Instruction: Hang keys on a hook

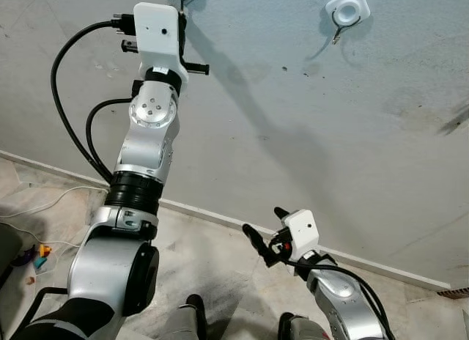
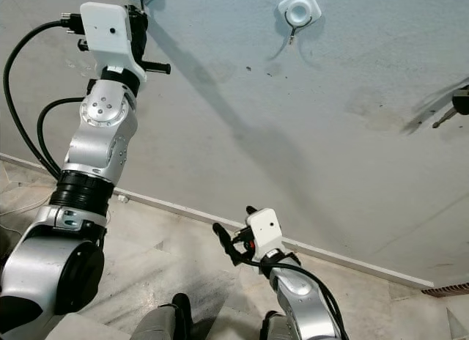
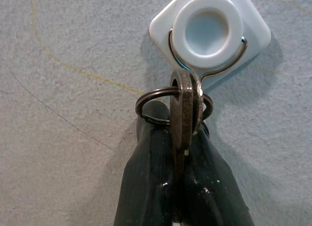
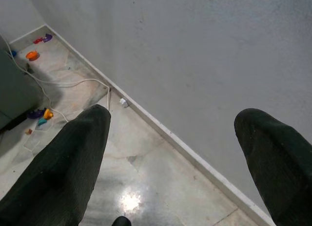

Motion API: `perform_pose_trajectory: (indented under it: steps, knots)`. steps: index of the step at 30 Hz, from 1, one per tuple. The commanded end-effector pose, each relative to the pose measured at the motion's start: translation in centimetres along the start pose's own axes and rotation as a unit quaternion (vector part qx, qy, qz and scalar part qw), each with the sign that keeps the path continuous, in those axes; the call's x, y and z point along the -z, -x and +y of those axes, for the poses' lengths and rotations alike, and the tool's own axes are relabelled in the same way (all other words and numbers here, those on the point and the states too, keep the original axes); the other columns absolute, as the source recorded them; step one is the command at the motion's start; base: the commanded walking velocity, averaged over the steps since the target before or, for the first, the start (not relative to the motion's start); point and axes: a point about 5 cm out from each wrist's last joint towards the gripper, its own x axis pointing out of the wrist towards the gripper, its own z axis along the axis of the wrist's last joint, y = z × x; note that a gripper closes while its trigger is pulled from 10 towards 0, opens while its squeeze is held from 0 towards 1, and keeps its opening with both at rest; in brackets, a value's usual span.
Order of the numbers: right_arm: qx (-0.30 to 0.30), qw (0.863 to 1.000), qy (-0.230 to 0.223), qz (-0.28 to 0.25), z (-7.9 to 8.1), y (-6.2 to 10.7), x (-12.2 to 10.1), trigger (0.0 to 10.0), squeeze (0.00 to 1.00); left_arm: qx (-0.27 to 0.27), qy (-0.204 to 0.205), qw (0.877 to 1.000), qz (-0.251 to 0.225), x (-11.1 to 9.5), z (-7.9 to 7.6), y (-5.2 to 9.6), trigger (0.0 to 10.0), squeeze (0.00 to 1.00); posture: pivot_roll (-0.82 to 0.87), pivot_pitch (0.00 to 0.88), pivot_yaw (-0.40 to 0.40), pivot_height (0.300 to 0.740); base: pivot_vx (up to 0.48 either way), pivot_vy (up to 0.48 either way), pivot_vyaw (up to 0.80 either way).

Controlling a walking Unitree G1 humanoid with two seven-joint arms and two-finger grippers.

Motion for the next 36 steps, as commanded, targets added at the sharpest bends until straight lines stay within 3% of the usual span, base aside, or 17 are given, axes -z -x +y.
perform_pose_trajectory:
  steps: [1, 9, 13, 19, 29, 36]
  knots:
    - [-0.007, 1.0, -0.002, 0.002, 0.5, 0.1, 0.1, 10.0, 0.0, -0.001, 0.007, 1.0, -0.001, -0.7, 0.2, -0.6, 10.0, 0.0, -0.12, 0.247, 0.066, 0.74, 0.0, 0.0, 0.0]
    - [-0.009, 1.0, -0.007, 0.002, 0.8, 0.0, 0.1, 10.0, 0.0, 0.016, 0.012, 1.0, -0.006, -1.5, -0.6, -0.8, 10.0, 0.0, -0.11, 0.247, 0.069, 0.74, 0.0, 0.0, 0.0]
    - [-0.009, 1.0, -0.008, 0.003, 0.6, 0.0, 0.1, 10.0, 0.0, 0.016, 0.062, 0.997, 0.043, -0.6, -1.1, -0.4, 10.0, 0.0, -0.11, 0.246, 0.065, 0.74, 0.0, 0.0, 0.0]
    - [-0.013, 1.0, -0.007, 0.004, 0.7, -0.2, 0.1, 10.0, 0.0, 0.029, 0.078, 0.996, 0.032, -1.8, -1.8, -0.6, 10.0, 0.0, -0.11, 0.245, 0.061, 0.74, 0.0, 0.0, 0.0]
    - [-0.017, 1.0, -0.009, 0.002, 0.8, -0.3, 0.0, 10.0, 0.0, 0.064, 0.045, 0.997, 0.001, -4.0, -2.8, -0.6, 10.0, 0.0, -0.1, 0.244, 0.062, 0.74, 0.0, 0.0, 0.0]
    - [-0.07, 0.997, -0.025, -0.034, 1.6, -0.1, -1.7, 10.0, 0.0, 0.079, 0.024, 0.997, -0.002, -4.2, -3.5, 0.0, 10.0, 0.0, -0.1, 0.244, 0.066, 0.74, 0.0, 0.0, 0.0]
